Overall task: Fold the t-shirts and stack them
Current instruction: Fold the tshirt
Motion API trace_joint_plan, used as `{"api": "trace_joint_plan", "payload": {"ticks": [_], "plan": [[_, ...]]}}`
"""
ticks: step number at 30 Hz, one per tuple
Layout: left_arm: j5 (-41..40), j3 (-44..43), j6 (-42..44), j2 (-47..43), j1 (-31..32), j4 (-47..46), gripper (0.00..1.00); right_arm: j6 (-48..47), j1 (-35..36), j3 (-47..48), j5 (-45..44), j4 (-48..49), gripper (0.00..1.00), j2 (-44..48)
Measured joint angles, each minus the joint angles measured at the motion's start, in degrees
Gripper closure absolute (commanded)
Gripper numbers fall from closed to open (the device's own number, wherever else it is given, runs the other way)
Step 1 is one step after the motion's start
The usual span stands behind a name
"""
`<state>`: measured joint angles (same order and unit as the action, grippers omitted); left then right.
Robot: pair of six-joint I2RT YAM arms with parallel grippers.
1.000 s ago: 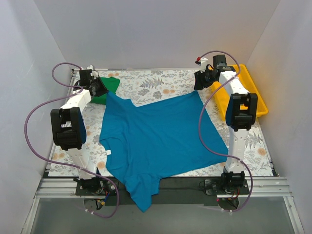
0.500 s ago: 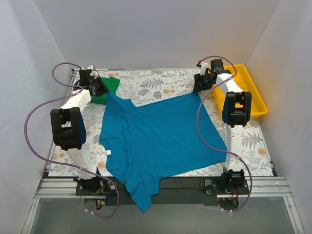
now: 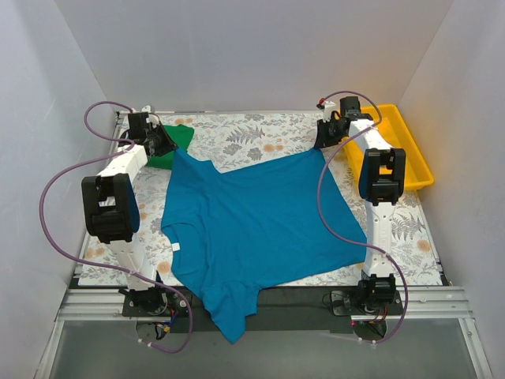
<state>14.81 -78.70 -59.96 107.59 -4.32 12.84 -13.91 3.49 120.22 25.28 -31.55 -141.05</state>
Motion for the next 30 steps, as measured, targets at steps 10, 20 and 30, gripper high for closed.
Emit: {"api": "trace_joint_plan", "payload": {"ticks": [10, 20, 30], "plan": [[1.0, -1.4, -0.1, 0.0, 0.0, 0.5, 1.0, -1.4, -0.3, 0.0, 3.7, -0.1, 0.99, 0.1], [2.0, -2.8, -0.1, 0.0, 0.0, 0.6, 1.0, -5.4, -1.8, -5.9, 6.7, -0.1, 0.99, 11.8], [2.8, -2.3, 0.1, -1.4, 0.0, 0.6, 1.0, -8.2, -4.3, -12.8, 10.3, 0.6, 0.99, 17.3]]}}
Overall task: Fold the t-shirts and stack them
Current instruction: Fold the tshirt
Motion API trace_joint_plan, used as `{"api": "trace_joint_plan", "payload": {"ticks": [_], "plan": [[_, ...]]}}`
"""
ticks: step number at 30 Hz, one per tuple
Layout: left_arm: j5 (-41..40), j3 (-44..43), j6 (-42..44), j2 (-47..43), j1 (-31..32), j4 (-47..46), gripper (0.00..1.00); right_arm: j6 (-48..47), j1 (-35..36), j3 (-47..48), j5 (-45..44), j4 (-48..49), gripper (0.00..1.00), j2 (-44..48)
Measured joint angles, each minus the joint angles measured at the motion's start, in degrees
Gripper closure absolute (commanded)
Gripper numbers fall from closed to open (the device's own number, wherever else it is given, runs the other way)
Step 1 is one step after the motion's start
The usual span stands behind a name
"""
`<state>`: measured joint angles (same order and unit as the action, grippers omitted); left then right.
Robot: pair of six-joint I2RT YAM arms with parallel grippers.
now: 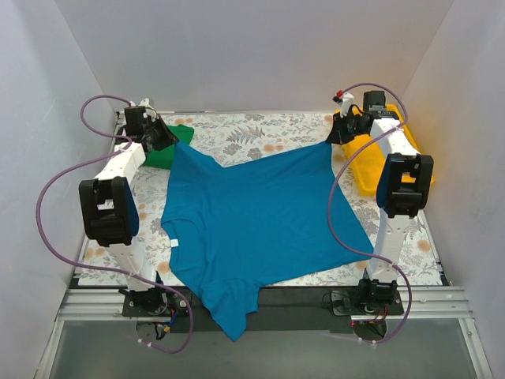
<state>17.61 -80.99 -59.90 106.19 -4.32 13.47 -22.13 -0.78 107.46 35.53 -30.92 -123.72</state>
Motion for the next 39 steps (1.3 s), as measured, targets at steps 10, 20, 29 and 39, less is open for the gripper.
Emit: {"api": "trace_joint_plan", "payload": {"ticks": [10, 20, 29, 39], "plan": [[3.1, 6.3, -0.7, -10.6, 0.0, -0.3, 1.0, -2.6, -1.3, -8.4, 1.3, -0.6, 0.99, 2.8], [6.9, 17.4, -2.6, -21.5, 0.0, -0.5, 1.0, -4.7, -1.9, -12.6, 2.4, -0.2, 0.99, 9.5], [9.2, 23.4, -4.3, -28.7, 0.0, 0.1, 1.0, -6.7, -2.7, -17.0, 1.8, -0.2, 0.99, 11.0], [11.4, 30.2, -6.3, -36.7, 0.0, 1.0, 1.0, -7.5, -3.7, -19.2, 0.5, -0.2, 0.99, 11.9]]}}
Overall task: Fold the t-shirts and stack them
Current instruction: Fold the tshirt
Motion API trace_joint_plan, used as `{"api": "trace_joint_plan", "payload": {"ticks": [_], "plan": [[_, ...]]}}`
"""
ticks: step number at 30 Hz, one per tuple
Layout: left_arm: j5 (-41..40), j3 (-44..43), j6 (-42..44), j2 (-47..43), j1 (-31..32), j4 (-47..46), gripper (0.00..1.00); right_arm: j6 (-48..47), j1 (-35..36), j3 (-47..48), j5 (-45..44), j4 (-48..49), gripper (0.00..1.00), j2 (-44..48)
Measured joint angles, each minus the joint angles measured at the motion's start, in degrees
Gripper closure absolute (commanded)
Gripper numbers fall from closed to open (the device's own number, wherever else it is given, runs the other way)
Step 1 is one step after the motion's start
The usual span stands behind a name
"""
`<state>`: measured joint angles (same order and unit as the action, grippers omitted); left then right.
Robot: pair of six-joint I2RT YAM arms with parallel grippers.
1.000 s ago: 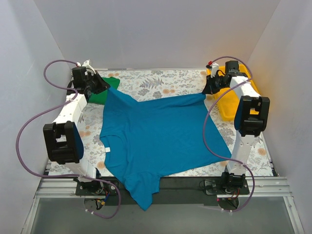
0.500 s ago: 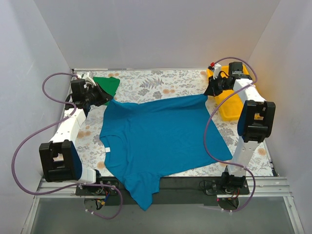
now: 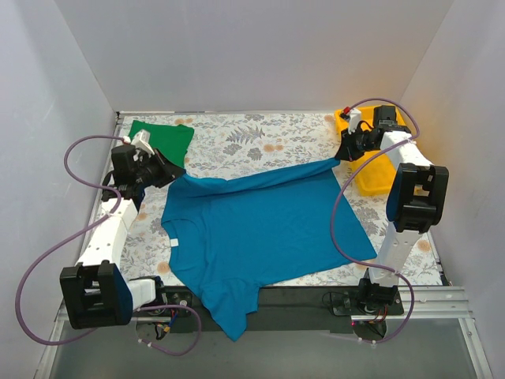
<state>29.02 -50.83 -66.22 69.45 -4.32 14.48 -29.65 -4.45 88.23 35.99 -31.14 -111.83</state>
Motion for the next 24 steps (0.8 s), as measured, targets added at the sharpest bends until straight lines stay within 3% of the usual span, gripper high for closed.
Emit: {"api": "trace_joint_plan", "payload": {"ticks": [24], "plan": [[3.5, 9.0, -2.7, -8.4, 0.4, 3.1, 1.0, -0.6, 0.0, 0.0, -1.7, 0.0, 0.99, 0.0]]}}
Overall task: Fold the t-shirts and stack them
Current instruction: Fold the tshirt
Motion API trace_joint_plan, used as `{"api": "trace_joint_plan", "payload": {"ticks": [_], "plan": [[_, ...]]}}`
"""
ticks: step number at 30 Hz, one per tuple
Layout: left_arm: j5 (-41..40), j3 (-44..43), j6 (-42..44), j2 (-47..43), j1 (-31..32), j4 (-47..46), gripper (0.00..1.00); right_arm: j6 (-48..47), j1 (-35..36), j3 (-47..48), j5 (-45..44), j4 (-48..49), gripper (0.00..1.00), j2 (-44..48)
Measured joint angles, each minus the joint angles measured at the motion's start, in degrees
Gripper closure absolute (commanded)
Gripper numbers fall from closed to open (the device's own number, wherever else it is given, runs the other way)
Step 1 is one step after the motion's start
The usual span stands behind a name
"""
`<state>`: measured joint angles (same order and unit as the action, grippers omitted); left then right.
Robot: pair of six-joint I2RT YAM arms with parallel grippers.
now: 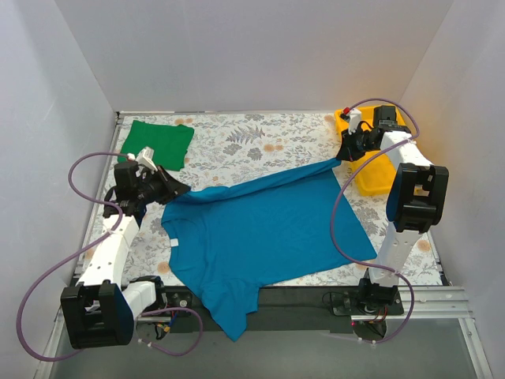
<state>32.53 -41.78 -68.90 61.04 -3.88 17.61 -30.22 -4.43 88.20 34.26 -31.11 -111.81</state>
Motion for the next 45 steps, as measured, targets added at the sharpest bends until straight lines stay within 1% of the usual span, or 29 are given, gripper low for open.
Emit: {"api": "trace_joint_plan", "payload": {"ticks": [14, 17, 18, 21, 25, 29, 34, 40, 45], "plan": [[0.4, 2.1, -1.5, -2.9, 0.6, 2.6, 1.0, -0.6, 0.0, -2.8, -1.2, 0.0, 0.98, 0.1], [0.8, 2.8, -1.9, -3.9, 0.7, 3.0, 1.0, -0.9, 0.0, -3.1, -1.4, 0.0, 0.84, 0.3], [1.0, 2.9, -2.0, -4.2, 0.8, 3.2, 1.0, -1.1, 0.0, -3.3, -1.5, 0.0, 0.7, 0.4], [1.5, 3.4, -2.3, -4.7, 1.3, 4.0, 1.0, -1.6, 0.0, -4.3, -1.6, -0.1, 0.62, 2.2], [2.3, 4.5, -2.6, -5.3, 1.9, 5.1, 1.0, -1.5, 0.0, -5.3, -1.1, -0.3, 0.54, 6.6], [2.8, 5.5, -2.9, -5.3, 2.6, 6.1, 1.0, -1.6, 0.0, -7.7, 1.1, 0.0, 0.52, 12.7], [3.3, 5.9, -3.1, -5.3, 3.5, 7.6, 1.0, -1.9, 0.0, -14.6, 7.1, 0.2, 0.52, 18.4], [3.9, 6.8, -3.2, -5.4, 5.6, 8.9, 1.0, -3.4, 0.0, -23.2, 10.2, -0.7, 0.51, 19.2], [3.9, 6.9, -3.4, -5.2, 6.4, 10.6, 1.0, -4.4, 0.0, -24.4, 11.6, -0.9, 0.51, 19.2]]}}
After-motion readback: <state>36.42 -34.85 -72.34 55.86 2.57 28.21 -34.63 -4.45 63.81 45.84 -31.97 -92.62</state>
